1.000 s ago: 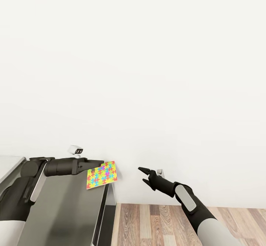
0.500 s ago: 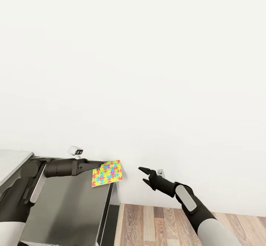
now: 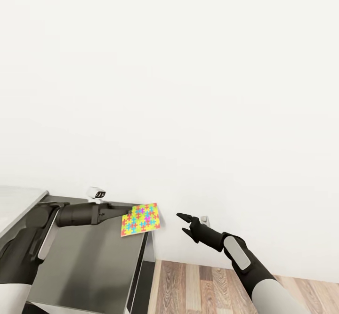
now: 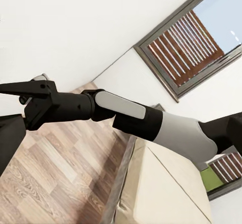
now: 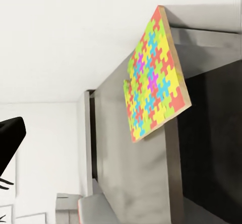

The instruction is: Put all the toys in the child's room - the three board games (two on the bed and one on the table), the two jigsaw puzzles on the table, and the tennis ball on the table - inside the toy box on the table in the child's room.

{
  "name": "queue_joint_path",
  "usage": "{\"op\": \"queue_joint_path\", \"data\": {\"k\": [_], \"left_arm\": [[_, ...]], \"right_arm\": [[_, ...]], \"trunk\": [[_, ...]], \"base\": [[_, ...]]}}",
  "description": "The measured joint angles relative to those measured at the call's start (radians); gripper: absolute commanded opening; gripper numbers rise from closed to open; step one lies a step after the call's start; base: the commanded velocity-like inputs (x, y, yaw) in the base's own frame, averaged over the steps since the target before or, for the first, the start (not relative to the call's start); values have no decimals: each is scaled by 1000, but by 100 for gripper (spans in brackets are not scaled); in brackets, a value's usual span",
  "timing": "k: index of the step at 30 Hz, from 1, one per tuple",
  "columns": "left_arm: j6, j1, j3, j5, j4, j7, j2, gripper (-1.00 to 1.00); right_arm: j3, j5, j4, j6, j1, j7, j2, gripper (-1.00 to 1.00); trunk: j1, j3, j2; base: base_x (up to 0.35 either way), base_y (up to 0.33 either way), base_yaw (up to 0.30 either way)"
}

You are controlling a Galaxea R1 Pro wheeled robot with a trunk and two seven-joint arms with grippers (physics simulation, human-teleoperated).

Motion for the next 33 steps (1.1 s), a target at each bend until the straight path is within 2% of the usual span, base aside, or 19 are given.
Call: {"op": "queue_joint_path", "data": {"k": [19, 25, 33], "left_arm": [[0, 1, -1, -1, 0, 0, 0, 100], [0, 1, 0, 0, 0, 0, 0, 100], [0, 1, 0, 0, 0, 0, 0, 100]], "right_arm": [[-2, 0, -1, 0, 1, 0, -1, 100], [-2, 0, -1, 0, 1, -1, -1, 100], [-2, 0, 0, 0, 1, -1, -1, 100]], "trunk": [[73, -60, -133], [73, -60, -133], [73, -54, -133]], "base": [[0, 0, 0], [0, 0, 26], [0, 0, 200]]}}
